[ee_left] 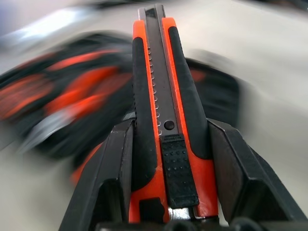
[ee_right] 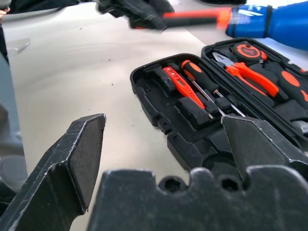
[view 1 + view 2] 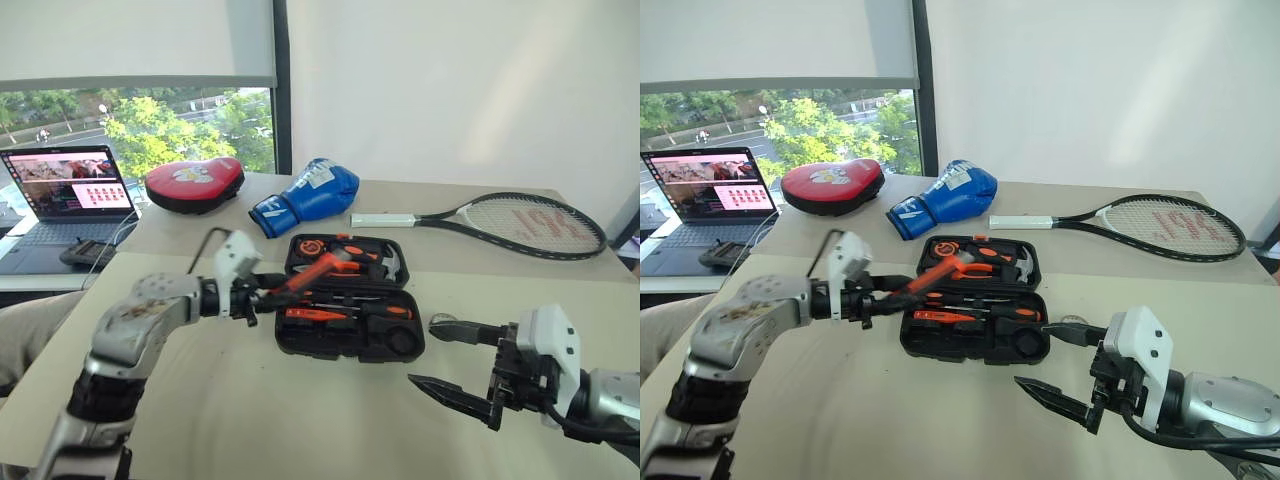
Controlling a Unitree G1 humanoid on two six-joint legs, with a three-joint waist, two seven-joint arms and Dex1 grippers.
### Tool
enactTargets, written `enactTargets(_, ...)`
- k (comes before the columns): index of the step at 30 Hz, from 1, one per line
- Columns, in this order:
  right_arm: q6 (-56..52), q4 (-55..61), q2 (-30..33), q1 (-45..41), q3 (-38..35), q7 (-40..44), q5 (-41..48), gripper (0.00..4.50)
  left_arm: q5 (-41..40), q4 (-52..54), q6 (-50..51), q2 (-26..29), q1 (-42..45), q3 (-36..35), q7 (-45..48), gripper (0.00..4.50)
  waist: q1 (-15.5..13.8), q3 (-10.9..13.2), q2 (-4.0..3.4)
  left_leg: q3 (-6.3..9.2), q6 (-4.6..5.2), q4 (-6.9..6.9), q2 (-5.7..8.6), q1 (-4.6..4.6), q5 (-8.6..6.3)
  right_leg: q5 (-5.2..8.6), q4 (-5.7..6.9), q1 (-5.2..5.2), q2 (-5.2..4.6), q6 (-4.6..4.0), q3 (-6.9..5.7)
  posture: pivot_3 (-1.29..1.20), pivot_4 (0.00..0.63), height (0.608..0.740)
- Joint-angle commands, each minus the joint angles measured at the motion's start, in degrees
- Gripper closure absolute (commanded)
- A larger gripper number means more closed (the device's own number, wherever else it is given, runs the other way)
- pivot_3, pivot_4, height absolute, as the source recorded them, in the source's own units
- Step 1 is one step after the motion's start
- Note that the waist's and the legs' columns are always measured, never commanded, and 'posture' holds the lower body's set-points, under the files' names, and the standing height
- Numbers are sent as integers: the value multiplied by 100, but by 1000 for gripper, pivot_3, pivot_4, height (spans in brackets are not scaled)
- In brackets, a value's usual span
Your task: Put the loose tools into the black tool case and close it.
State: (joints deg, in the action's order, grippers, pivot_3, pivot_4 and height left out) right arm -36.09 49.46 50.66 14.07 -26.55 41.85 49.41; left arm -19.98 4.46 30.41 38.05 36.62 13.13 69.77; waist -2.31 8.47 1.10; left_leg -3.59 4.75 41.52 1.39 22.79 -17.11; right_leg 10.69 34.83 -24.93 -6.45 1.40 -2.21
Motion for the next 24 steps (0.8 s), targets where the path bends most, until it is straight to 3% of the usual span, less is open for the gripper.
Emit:
enactTargets(1,95,269,-61,187,-429,-97,8,0,894,-1313,-1732,-133,497,835,881,2719,31,5,8,-3,9,1,-1,2,-5,0,-1,-1,2,0,0,0,150,740)
enactTargets(2,78,320,-81,267,-502,-125,26,0,1021,-1591,-1920,-197,615,968,1003,2719,28,6,10,-3,48,4,-4,5,-28,-2,0,-5,6,3,1,0,150,740)
enactTargets(7,85,614,-231,870,-919,-153,29,0,1536,-2469,-2333,-537,964,1240,1017,2719,-13,7,13,7,55,16,-12,17,-31,-18,4,-8,13,40,-9,0,150,740)
enactTargets(15,190,597,-302,1287,-1312,58,-9,0,1884,-2962,-2643,-804,1103,1285,1065,2719,12,7,13,6,63,21,-11,9,-36,-21,7,0,9,59,-5,0,150,740)
enactTargets(21,176,526,-240,1253,-1359,139,-2,0,1802,-2737,-2380,-894,1026,1242,1285,2719,12,7,13,7,63,22,-13,4,-36,-20,9,5,10,62,-5,0,150,740)
enactTargets(23,157,539,-234,1237,-1352,136,6,0,1690,-2628,-2201,-866,1010,1107,1281,1686,14,7,13,7,63,22,-13,4,-36,-18,9,5,10,64,-5,0,150,740)
enactTargets(24,147,545,-230,1228,-1348,132,12,0,1522,-2525,-1995,-840,1026,948,1299,1474,14,7,13,7,64,22,-13,5,-37,-17,9,4,10,66,-5,0,150,740)
